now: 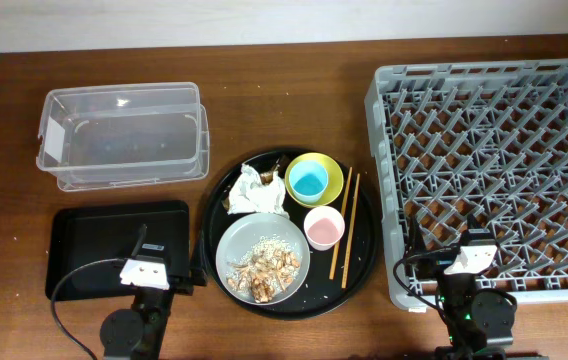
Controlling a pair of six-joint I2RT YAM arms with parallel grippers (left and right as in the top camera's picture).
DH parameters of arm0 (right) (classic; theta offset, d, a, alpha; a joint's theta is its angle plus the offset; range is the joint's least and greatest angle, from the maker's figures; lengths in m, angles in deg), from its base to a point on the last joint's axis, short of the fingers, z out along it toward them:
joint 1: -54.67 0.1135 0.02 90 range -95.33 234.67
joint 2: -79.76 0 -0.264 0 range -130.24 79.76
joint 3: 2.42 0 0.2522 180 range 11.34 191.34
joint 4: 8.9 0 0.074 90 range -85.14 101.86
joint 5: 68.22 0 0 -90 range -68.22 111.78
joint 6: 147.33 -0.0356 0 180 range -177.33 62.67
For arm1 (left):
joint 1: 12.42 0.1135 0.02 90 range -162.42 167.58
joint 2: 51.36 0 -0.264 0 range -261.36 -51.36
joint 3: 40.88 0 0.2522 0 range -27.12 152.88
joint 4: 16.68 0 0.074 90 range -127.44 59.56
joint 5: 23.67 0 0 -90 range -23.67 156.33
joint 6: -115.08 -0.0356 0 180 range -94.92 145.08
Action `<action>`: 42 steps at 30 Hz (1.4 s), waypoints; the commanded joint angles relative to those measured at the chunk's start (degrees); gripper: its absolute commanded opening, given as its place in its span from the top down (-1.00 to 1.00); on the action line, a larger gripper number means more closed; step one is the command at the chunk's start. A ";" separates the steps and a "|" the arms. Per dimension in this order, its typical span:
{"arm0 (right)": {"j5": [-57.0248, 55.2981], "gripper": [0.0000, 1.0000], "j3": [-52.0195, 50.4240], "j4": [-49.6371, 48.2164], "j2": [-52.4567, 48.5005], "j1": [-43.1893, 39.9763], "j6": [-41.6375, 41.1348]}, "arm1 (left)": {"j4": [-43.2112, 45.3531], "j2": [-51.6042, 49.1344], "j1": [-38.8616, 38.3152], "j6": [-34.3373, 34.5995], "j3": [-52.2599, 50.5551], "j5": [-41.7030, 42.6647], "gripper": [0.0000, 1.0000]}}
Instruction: Sort waste into correct bins and load items into the dishwasher rack
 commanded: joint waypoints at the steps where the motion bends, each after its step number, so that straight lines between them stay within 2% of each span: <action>1: -0.50 -0.97 -0.50 0.11 0.22 0.33 -0.22 | -0.17 0.22 -0.17 -0.90 -0.33 0.24 -0.99; 40: -0.50 -0.97 -0.50 0.11 0.22 0.33 -0.22 | 0.31 0.22 -0.17 -0.85 -0.33 0.31 -0.99; 42: -0.50 -0.97 -0.50 0.11 0.22 0.33 -0.22 | 0.96 0.22 -0.17 0.61 -0.28 5.62 -0.99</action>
